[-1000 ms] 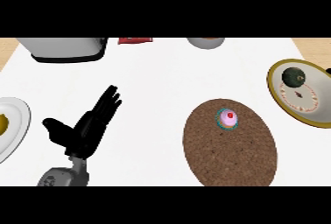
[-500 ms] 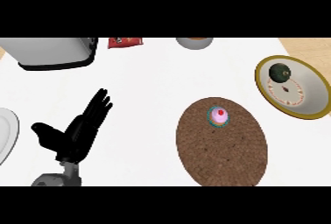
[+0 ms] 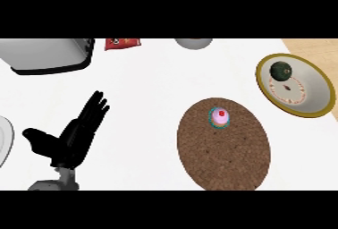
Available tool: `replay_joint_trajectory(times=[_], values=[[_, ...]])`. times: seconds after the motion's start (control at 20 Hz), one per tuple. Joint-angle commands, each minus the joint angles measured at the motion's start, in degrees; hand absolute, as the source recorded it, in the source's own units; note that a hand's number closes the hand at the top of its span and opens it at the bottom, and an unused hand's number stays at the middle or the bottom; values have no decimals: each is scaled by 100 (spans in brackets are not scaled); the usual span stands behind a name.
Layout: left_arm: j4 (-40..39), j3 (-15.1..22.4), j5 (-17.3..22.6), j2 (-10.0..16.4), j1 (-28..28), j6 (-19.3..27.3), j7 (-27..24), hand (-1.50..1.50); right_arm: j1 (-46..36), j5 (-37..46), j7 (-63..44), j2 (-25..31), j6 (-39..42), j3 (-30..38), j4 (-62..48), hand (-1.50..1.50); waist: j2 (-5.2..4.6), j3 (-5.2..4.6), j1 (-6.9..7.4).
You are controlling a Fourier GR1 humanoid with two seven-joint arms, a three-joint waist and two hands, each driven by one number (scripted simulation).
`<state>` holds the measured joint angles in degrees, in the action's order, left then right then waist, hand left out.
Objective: Pick the squash from the placemat and place it in the bowl
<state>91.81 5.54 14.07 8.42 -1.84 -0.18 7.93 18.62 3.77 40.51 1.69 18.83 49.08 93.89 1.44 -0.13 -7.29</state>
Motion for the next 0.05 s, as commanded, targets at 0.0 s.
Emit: replay_joint_trajectory(times=[0.0], values=[[46, -54, 31, -16, -20, 24, -23, 0, 1558, -260, 781, -161, 447, -548, 25, 150, -39, 23, -1]])
